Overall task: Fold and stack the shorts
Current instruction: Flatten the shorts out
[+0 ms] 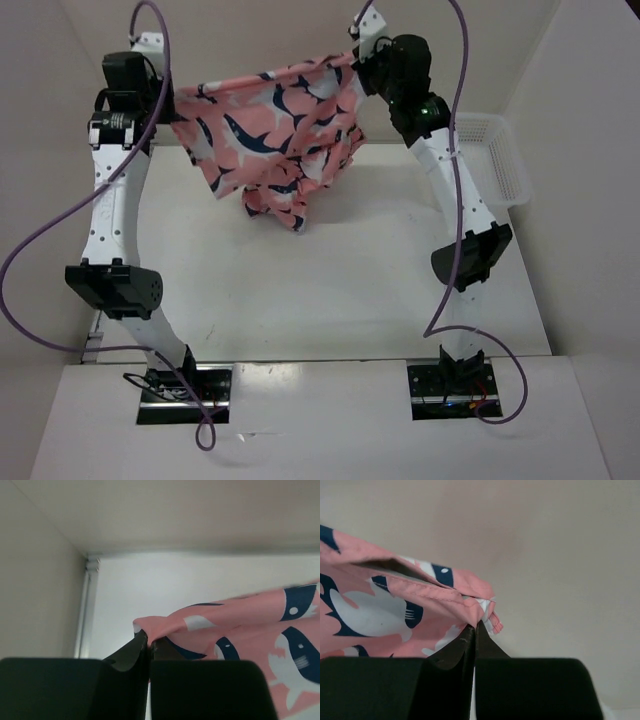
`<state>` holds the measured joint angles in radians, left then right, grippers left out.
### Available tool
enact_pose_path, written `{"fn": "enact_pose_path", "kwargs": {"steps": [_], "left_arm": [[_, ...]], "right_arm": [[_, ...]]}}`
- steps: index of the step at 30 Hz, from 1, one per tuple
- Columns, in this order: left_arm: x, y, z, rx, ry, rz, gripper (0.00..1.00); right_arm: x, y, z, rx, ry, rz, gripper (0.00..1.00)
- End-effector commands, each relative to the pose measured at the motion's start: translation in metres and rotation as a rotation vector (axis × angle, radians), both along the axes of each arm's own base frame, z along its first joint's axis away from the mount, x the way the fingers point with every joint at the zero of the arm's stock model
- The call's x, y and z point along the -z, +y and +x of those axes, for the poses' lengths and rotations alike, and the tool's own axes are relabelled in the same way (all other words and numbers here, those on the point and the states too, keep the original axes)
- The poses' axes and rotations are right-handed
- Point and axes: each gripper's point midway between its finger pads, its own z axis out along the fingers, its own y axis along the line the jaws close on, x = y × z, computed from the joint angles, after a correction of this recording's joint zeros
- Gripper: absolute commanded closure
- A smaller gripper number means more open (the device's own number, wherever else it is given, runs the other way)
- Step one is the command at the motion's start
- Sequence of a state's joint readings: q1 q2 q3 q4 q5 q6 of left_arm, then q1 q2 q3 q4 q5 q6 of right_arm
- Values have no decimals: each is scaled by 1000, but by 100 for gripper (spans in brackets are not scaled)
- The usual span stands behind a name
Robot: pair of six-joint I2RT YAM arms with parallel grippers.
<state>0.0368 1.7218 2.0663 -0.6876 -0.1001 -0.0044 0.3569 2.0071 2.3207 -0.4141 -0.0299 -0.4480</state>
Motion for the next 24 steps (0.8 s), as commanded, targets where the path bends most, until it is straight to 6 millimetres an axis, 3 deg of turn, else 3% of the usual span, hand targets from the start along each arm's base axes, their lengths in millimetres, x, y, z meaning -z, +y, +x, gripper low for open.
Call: {"fn": "enact_pose_path", "kwargs": {"steps": [1, 2, 3, 4, 5, 6, 7, 8, 9, 10, 11, 12, 13, 14, 15, 16, 17, 18, 19, 20, 21, 22, 23, 24], "left_arm": [[-88, 40, 8, -140, -232, 47, 100], [-121, 38, 8, -129, -301, 44, 100], [-135, 40, 5, -125, -327, 43, 100], [-129, 32, -2, -85, -279, 31, 100], [-118, 26, 3, -49, -244, 19, 100], [-129, 18, -11, -12, -260, 9, 100], [-94, 2, -20, 58, -119, -26, 100], [-75, -9, -25, 100, -43, -49, 100], [-49, -18, -28, 137, 56, -80, 100], [-14, -28, -35, 180, 190, -126, 100], [8, -34, -42, 205, 264, -156, 100], [29, -37, -49, 215, 325, -176, 100], [8, -50, -60, 242, 221, -144, 100], [86, -59, -79, 247, 405, -162, 100], [102, -69, -93, 272, 412, -158, 100], [93, -76, -106, 289, 342, -138, 100], [112, -93, -120, 342, 392, -147, 100], [141, -96, -139, 356, 488, -173, 100], [152, -104, -156, 386, 541, -197, 100], [162, -110, -166, 416, 573, -229, 100], [171, -111, -171, 422, 585, -237, 100], [194, -110, -188, 416, 627, -243, 100], [203, -110, -192, 415, 637, -245, 100], [211, -109, -194, 415, 635, -244, 100]], "right_arm": [[-127, -35, -18, 111, -287, 104, 100], [-103, -22, -6, 97, -228, 82, 100], [-135, -18, -28, 76, -293, 113, 100], [-129, -11, -31, 56, -268, 103, 100], [-80, -1, -24, 43, -130, 32, 100], [-74, 4, -33, 20, -96, 18, 100], [-54, 11, -37, -1, -24, -13, 100], [-35, 22, -47, -73, 66, -7, 100], [20, 30, -57, -131, 257, -68, 100], [47, 43, -72, -208, 363, -88, 100], [72, 63, -95, -344, 468, -97, 100], [116, 67, -116, -395, 623, -152, 100], [137, 87, -140, -464, 686, -204, 100], [179, 91, -162, -495, 800, -293, 100], [184, 95, -182, -534, 809, -342, 98], [196, 109, -209, -587, 834, -379, 93], [238, 105, -247, -636, 980, -400, 75], [223, 102, -271, -663, 959, -377, 65], [223, 108, -278, -663, 928, -344, 56], [248, 92, -286, -591, 977, -358, 40], [230, 86, -290, -559, 920, -310, 33], [221, 84, -274, -525, 837, -264, 25], [231, 66, -266, -460, 833, -234, 10], [222, 60, -255, -419, 779, -186, 5]]}}
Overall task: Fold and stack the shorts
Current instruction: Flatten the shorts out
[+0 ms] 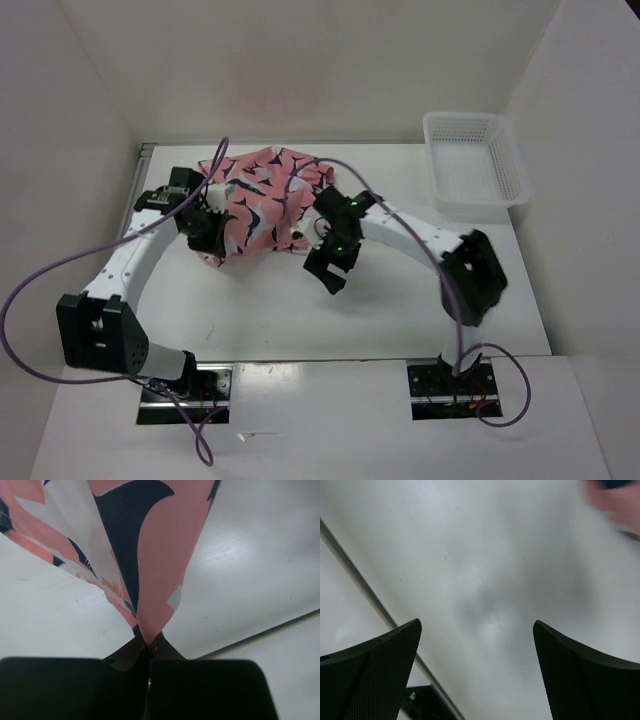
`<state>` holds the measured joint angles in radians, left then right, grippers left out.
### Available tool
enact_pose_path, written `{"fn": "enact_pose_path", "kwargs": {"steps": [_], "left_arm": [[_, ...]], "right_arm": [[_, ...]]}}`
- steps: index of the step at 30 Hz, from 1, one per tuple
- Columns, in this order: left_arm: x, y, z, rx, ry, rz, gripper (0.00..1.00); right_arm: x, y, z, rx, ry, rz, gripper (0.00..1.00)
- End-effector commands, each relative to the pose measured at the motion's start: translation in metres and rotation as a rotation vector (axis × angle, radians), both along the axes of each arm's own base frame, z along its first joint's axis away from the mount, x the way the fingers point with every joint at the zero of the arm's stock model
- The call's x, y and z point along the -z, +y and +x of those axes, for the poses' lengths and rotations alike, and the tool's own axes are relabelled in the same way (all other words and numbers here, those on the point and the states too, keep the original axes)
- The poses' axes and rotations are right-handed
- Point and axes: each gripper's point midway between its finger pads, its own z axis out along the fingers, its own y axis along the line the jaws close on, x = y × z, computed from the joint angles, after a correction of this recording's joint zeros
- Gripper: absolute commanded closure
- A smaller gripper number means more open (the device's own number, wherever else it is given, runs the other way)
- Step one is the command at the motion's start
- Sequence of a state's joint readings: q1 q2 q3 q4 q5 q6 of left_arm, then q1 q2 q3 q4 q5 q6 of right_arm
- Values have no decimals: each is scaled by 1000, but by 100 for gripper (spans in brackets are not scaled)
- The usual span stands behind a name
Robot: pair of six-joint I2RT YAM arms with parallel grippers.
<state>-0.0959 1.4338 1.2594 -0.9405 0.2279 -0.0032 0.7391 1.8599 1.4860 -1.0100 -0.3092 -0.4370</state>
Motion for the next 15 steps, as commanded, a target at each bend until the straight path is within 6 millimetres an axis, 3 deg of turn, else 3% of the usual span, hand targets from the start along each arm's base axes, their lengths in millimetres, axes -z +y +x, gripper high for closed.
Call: {"fn": "enact_pose_path", "kwargs": {"steps": [1, 2, 5, 6, 9, 10, 13, 15], "left_arm": [[-9, -6, -5, 18, -111, -63, 100], [5, -7, -14, 20, -67, -68, 100], [19, 4, -26, -18, -5, -64, 100], [24, 11, -34, -44, 16, -54, 100], [39, 26, -48, -87, 58, 0, 100], [46, 35, -56, -111, 75, 32, 100], [54, 50, -60, -153, 95, 89, 100], [61, 60, -61, -182, 97, 117, 100]], "right_arm": [[-148, -7, 84, 278, -490, 428, 2], [-147, -12, 91, 327, -504, 454, 1], [-156, -27, 125, 528, -471, 567, 1], [-153, -45, 140, 604, -439, 596, 7], [-120, -61, 168, 736, -394, 610, 21], [-105, -65, 171, 757, -403, 584, 33], [-85, -68, 187, 800, -427, 561, 55], [-67, -68, 198, 825, -427, 551, 57]]}}
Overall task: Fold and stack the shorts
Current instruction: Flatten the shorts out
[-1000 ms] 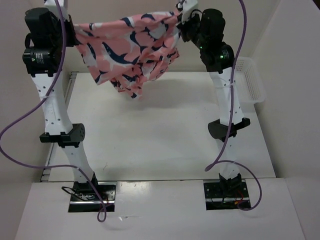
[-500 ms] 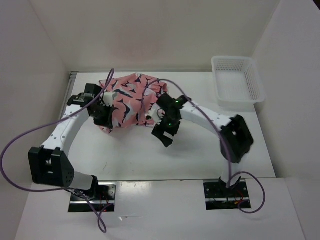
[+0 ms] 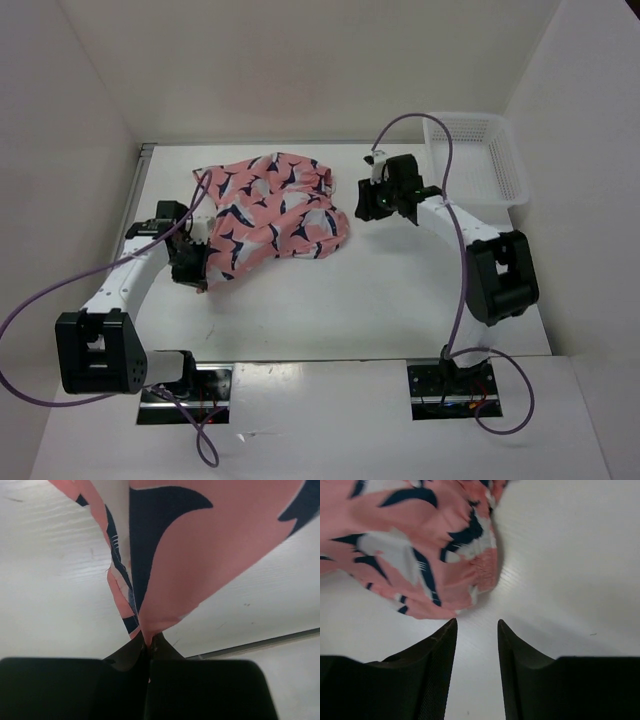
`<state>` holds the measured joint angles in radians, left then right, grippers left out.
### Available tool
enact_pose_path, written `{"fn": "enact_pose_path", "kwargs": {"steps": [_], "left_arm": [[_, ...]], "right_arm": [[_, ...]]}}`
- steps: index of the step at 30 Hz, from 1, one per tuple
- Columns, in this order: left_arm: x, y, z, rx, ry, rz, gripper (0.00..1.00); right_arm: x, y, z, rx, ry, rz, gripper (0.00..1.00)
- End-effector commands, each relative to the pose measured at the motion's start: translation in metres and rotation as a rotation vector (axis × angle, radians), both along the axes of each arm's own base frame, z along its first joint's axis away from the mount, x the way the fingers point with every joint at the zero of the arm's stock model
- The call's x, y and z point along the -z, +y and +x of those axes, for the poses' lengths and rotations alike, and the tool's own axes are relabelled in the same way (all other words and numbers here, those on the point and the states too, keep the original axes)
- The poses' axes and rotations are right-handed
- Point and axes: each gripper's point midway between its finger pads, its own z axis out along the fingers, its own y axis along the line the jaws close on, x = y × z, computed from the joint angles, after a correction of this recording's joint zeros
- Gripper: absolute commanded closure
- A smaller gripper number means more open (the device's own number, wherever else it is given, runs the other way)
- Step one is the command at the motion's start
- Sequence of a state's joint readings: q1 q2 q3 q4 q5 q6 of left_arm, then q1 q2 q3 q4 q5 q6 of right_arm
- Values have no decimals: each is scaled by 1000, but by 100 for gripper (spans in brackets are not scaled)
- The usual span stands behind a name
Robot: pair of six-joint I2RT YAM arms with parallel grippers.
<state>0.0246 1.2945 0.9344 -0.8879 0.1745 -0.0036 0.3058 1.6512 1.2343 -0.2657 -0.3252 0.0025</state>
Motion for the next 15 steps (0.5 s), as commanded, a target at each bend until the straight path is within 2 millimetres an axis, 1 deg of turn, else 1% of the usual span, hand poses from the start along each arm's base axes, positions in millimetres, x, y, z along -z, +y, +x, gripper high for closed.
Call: {"fn": "enact_pose_path", "kwargs": {"steps": [1, 2, 3, 4, 5, 6, 7, 8, 9, 10, 11, 12, 13, 14, 15], "left_arm": [[0, 26, 2, -69, -29, 86, 100], [3, 28, -1, -78, -18, 86, 100], [7, 29, -5, -80, -1, 94, 100], [10, 33, -8, -91, 9, 105, 100], [13, 33, -11, -91, 18, 105, 100], [14, 33, -14, -91, 20, 105, 100], [14, 33, -14, -91, 20, 105, 100], [14, 33, -14, -91, 20, 105, 100], [14, 33, -14, -91, 20, 105, 100], [14, 33, -14, -91, 20, 105, 100], [13, 35, -11, -100, 21, 105, 100], [12, 35, -9, -100, 21, 105, 100], [12, 35, -9, -100, 21, 105, 100], [12, 38, -7, -111, 23, 105, 100], [12, 38, -7, -111, 23, 105, 100]], "right_arm": [[8, 4, 27, 93, -53, 42, 57], [23, 7, 32, 136, -10, 68, 57], [26, 9, 36, 156, 7, 90, 55], [28, 11, 42, 181, 16, 107, 51], [41, 14, 43, 214, 62, 134, 49], [42, 16, 47, 230, 72, 154, 48], [45, 18, 50, 244, 88, 168, 43], [51, 17, 53, 290, 112, 185, 40], [60, 18, 55, 300, 133, 186, 40], [67, 20, 54, 295, 149, 185, 39], [73, 28, 49, 266, 170, 189, 36], [79, 31, 50, 265, 189, 194, 36], [85, 32, 47, 258, 212, 191, 35], [85, 41, 44, 236, 228, 210, 33], [90, 43, 41, 228, 251, 220, 33]]}}
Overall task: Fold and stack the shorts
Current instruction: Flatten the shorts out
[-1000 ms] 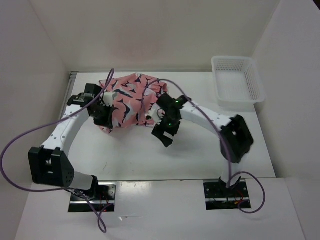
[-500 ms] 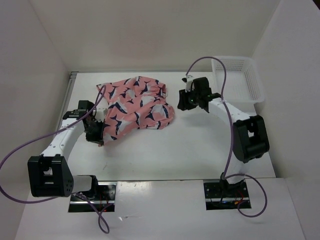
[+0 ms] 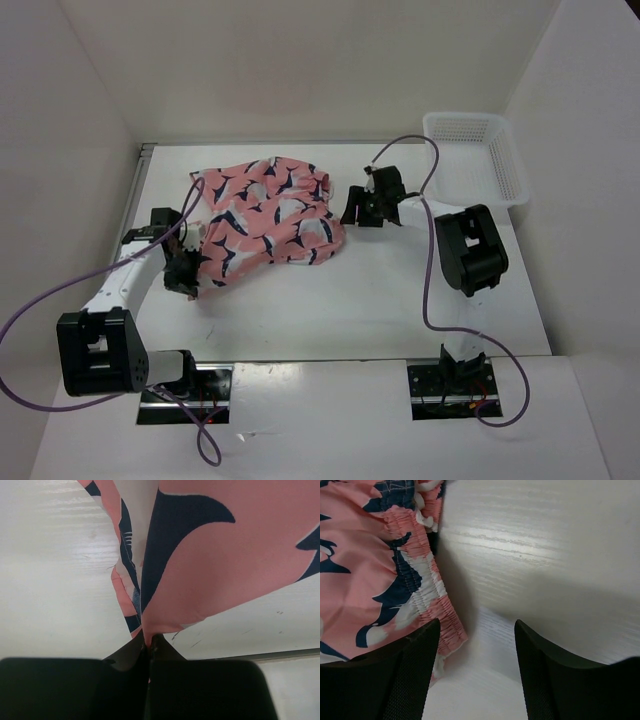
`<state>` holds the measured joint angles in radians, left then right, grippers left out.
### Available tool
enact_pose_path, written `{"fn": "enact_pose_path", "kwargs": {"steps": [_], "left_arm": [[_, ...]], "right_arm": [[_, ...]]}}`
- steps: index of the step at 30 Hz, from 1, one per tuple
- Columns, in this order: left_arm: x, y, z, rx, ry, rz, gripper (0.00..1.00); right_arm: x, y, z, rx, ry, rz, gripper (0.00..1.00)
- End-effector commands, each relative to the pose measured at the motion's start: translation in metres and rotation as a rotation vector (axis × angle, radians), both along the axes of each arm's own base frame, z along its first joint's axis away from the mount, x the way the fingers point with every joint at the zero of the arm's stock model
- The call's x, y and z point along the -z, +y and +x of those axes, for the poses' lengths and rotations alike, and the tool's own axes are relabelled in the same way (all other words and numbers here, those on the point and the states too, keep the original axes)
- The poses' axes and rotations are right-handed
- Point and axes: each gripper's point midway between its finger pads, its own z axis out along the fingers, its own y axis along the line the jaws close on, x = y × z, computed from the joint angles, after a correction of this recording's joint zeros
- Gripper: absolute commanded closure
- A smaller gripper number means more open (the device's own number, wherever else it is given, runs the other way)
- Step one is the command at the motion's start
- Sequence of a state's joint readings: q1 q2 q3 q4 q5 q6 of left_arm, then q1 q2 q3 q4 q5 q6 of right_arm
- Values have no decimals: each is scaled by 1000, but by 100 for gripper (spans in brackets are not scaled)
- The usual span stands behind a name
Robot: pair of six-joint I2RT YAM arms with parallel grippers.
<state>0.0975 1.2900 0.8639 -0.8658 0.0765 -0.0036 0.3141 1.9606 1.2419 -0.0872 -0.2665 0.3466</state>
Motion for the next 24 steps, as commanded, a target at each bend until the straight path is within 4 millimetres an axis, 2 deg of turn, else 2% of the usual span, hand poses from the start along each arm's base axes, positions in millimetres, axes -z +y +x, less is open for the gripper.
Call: {"fn": "enact_pose_path", "kwargs": {"steps": [1, 2, 7, 9, 11, 13, 17, 18, 19, 21, 22, 24], "left_arm": [[-8, 6, 10, -13, -25, 14, 100], [-8, 8, 9, -22, -25, 14, 100], [-4, 8, 9, -22, -6, 12, 100], [-3, 10, 8, -32, 4, 11, 100], [-3, 10, 8, -32, 4, 11, 100], [-5, 10, 11, -32, -5, 12, 100], [-1, 7, 13, -28, 5, -8, 100], [-1, 6, 16, -25, 5, -20, 100], [1, 5, 15, -25, 14, -21, 100], [2, 6, 17, -25, 14, -21, 100], [2, 6, 20, -25, 3, -19, 100], [1, 6, 31, -23, -22, -25, 100]], "right_arm": [[-18, 29, 11, -30, -31, 107, 33], [-15, 38, 4, -66, -10, 128, 32], [-6, 48, -2, -93, 6, 132, 32], [-3, 59, -10, -135, 17, 139, 34], [0, 63, -17, -161, 24, 139, 34], [9, 60, -24, -145, 40, 105, 38], [26, 55, -31, -139, 54, 51, 55], [25, 56, -29, -140, 42, 55, 67], [25, 56, -29, -146, 38, 51, 74], [22, 54, -19, -133, -1, 27, 86], [17, 47, -5, -92, -44, -19, 98], [6, 40, 14, -81, -125, -83, 100]]}}
